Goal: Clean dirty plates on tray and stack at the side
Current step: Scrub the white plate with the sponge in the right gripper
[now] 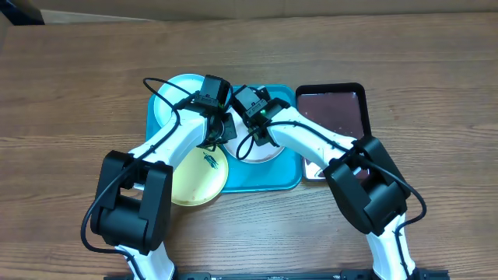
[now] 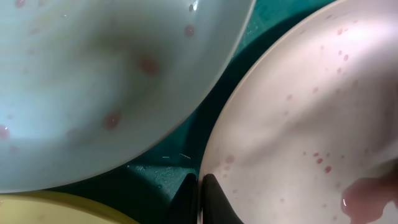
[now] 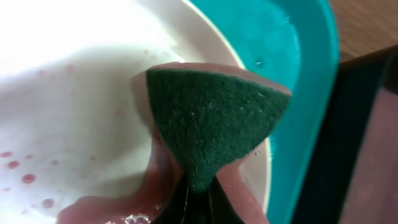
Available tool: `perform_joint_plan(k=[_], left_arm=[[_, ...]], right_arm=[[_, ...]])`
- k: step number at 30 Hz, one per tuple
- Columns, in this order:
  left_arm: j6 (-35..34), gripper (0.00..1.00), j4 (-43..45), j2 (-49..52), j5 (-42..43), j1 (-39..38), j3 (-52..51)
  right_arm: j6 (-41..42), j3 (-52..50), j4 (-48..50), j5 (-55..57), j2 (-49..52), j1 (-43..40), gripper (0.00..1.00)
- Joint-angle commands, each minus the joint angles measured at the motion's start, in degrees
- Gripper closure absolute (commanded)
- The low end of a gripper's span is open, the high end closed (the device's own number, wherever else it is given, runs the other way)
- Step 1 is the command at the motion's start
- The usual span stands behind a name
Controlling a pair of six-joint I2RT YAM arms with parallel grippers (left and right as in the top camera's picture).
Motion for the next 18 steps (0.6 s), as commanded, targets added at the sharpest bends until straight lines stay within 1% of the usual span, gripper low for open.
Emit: perform_joint_plan(k=[1,13,16,18], left_arm=[[-0.1,0.96,-0.6,0.6,-1.6,0.3,-0.4],[-0.1,0.96,-0.6,0.6,-1.6,0.3,-0.4],[-0.1,0.96,-0.6,0.6,-1.6,0.3,-0.4],[-0.1,0.96,-0.5,0.6,-1.6,0.3,-0.4]], right_arm=[[2.1,-0.8,0.4,-14.3,2.2,-1.0,0.96],[1.2,-0.8,0.5,-41.3,2.2,-8.3,0.96],[-3.3,-0.8,0.7,-54.5,2.2,-11.2,0.96],[-3.5,-0.8,0.7,-58.8,2.2,-12.3,0.96]])
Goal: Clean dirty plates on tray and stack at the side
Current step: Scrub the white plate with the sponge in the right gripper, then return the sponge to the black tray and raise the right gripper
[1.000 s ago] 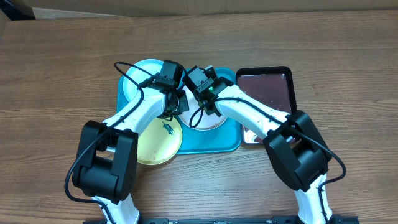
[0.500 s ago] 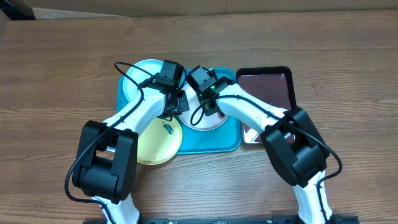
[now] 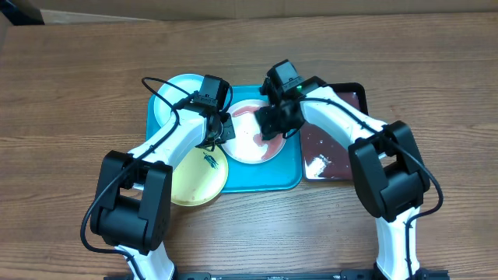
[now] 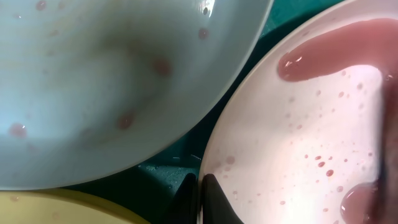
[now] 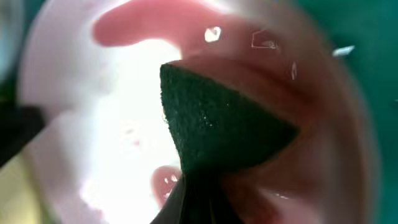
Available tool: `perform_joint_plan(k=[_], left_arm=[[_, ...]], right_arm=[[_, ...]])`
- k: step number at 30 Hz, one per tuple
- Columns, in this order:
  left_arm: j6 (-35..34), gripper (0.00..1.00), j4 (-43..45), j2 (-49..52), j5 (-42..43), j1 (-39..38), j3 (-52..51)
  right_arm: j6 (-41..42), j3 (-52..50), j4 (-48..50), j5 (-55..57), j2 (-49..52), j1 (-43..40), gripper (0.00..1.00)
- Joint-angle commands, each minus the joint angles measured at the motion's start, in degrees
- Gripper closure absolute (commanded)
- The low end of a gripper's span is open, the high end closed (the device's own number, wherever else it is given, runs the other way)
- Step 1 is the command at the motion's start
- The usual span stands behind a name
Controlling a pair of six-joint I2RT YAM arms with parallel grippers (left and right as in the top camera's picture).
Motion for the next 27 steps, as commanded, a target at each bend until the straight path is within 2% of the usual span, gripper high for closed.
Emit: perform_joint_plan(k=[1,8,11,16,19,27], left_arm=[[-0.1,0.96,-0.1,0.6,-0.5,0.2,-0.4],[-0.1,0.96,-0.1,0.6,-0.5,0.2,-0.4],[-0.1,0.96,-0.1,0.6,-0.5,0.2,-0.4],[-0.1,0.96,0.0,0.6,-0.5,0.2,-0.5],[-0.1,0.96,0.0,0.6,-0.5,0.2,-0.4],[0.0,0.96,0.5,0.6,0.8,0.2,-0.4]], right_arm=[[-2.1,-1.2,-0.4,-16.1,2.1,-0.2,0.96],[-4.7,2.7,0.9,-26.9,-0.1,-2.5,0.96],[-4.6,3.2,0.1,-26.3,-2.1,-3.7,0.96],[-5.1,3.2,-4.9,-19.7,-4.7,-6.6,0.96],[-9.6,3.2,-9.5,-18.2,-7.7,-9.7,0.96],[-10.1,3.2,-19.9,-1.7,-14.5,-18.9,0.96]])
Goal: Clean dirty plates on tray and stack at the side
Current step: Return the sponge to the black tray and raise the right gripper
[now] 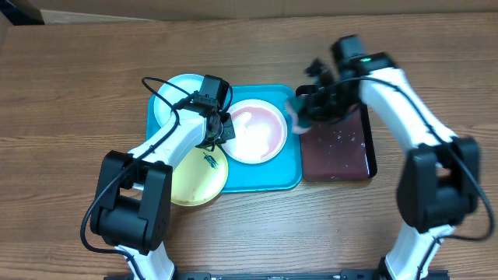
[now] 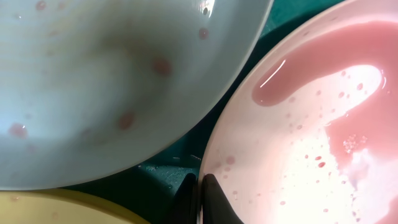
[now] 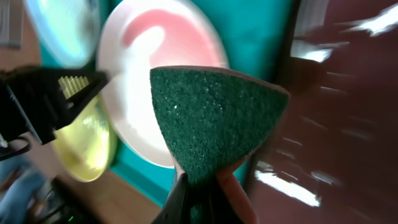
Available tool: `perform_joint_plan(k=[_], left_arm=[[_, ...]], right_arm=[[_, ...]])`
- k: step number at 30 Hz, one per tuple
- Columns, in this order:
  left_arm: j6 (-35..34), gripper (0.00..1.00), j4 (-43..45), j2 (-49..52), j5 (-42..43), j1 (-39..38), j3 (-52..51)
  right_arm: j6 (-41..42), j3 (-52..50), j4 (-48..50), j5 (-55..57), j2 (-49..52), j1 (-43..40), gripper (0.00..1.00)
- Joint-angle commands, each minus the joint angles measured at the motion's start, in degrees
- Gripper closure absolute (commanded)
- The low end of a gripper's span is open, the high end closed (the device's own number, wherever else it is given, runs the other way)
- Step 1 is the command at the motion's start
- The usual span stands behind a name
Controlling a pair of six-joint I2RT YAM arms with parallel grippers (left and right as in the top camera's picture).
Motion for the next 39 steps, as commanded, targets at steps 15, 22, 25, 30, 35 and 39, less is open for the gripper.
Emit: perform_joint_plan(k=[15,22,25,30,35,39], left_arm=[[0.1,0.95,1.6,0.6,2.4,-0.6,-0.4],[0.1,0.93,1.7,0.6,2.4,-2.1,-0.4],[0.1,0.85,1.4,0.6,2.3,-2.4,-0.5],[0.1,0.77,1.0,0.6,2.3,-2.4,-0.5],[-0.2,0.75,0.9,0.6,2.2,-2.4,-0.8],[-0.2,0.75,1.0,0.6,2.3,-2.5,-1.0]], right_arm=[[-1.2,-10.8,9.2,27.3,-2.6,-4.3,0.96],[-1.1,-13.7,13.4,21.3,-2.6,-4.3,0.5],[2.0,-12.1,13.1,20.9,-2.6,-4.7,0.42],[4.5,-6.3,9.8,21.2,-2.7,-6.6,0.37],[8.9,-1.0,7.7,21.6,-2.7,-11.4,0.28],[10.2,-0.9,7.9,21.6,-2.6,-15.7,0.28]])
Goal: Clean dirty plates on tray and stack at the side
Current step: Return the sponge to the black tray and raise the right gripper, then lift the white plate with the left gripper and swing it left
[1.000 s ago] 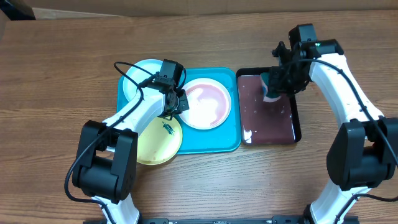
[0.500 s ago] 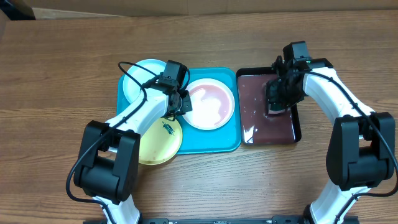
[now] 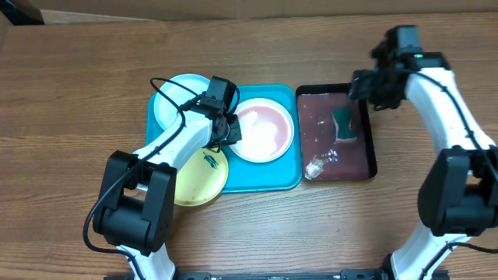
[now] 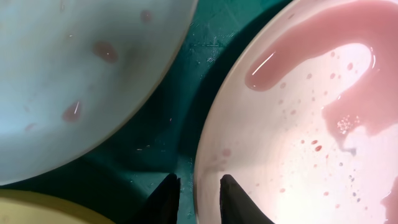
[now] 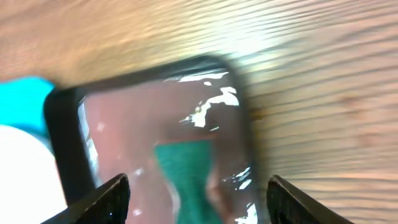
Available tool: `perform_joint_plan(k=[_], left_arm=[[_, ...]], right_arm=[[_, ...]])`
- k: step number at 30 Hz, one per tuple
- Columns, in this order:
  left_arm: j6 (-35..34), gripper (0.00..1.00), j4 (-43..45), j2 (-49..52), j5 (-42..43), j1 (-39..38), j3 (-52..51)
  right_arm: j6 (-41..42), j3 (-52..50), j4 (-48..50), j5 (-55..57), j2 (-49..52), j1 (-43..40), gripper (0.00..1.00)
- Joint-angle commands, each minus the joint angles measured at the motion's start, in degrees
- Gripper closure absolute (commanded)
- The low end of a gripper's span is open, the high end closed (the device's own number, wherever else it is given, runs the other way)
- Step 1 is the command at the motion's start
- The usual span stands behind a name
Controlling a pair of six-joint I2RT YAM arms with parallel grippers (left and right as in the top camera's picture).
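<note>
A white plate [image 3: 265, 132] smeared with pink liquid [image 4: 311, 43] lies on the teal tray [image 3: 280, 176]. My left gripper [image 4: 198, 198] is open, its fingers on either side of the plate's left rim. A light blue spotted plate [image 3: 176, 101] sits at the tray's left, and a yellow plate [image 3: 199, 176] overlaps the tray's front left corner. The green sponge [image 3: 343, 124] lies in the black tray [image 3: 372, 152] of reddish liquid. My right gripper [image 5: 199, 200] hangs open above the sponge [image 5: 186, 177], near that tray's back right corner.
The black tray [image 5: 62, 137] stands right beside the teal one. Bare wooden table [image 3: 78, 70] surrounds both trays. My left arm [image 3: 167, 144] crosses over the yellow plate [image 4: 37, 210].
My right gripper held the sponge over the black tray's left edge; now the sponge lies in that tray and the gripper is open further right. My left gripper, shut on the white plate's rim, has opened.
First my left gripper pinched the white plate's rim while my right pressed the sponge on it. Then the sponge was at the plate's right side with pink liquid spread. Then it was over the black tray. Now it lies there and both grippers are open.
</note>
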Motion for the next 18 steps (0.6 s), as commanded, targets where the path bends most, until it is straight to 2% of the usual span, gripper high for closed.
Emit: perform_joint_plan(k=[1,5,6,8,9,15,18], left_arm=[[-0.4,0.76,0.1,0.6,0.2,-0.4,-0.9],[-0.4,0.79,0.9,0.6,0.2,-0.4,-1.8],[-0.4,0.79,1.3,0.6,0.2,-0.4,-2.2],[-0.4,0.8,2.3,0.6,0.2,-0.4,-3.1],[-0.8,0.82,2.6,0.6,0.3,-0.4,-3.5],[-0.6,0.96,3.6,0.6,0.4,-0.4,-3.1],[1.4,0.96,2.4,0.5,0.4,-0.2,-1.0]], right_arm=[[2.5,0.6,-0.4,-0.1,-0.6,-3.7,0.27],[2.5,0.0,-1.1,-0.1,-0.5,-6.6,0.25],[2.5,-0.2,-1.1,-0.1,-0.5,-7.0,0.21],[2.5,-0.6,-1.1,-0.1,-0.5,-7.3,0.05],[2.5,-0.7,-1.1,-0.1,-0.5,-7.3,0.0],[2.5,-0.7,-1.0,-0.1,-0.5,-7.3,0.0],[2.5,-0.7,-1.0,-0.1,-0.5,-7.3,0.0]])
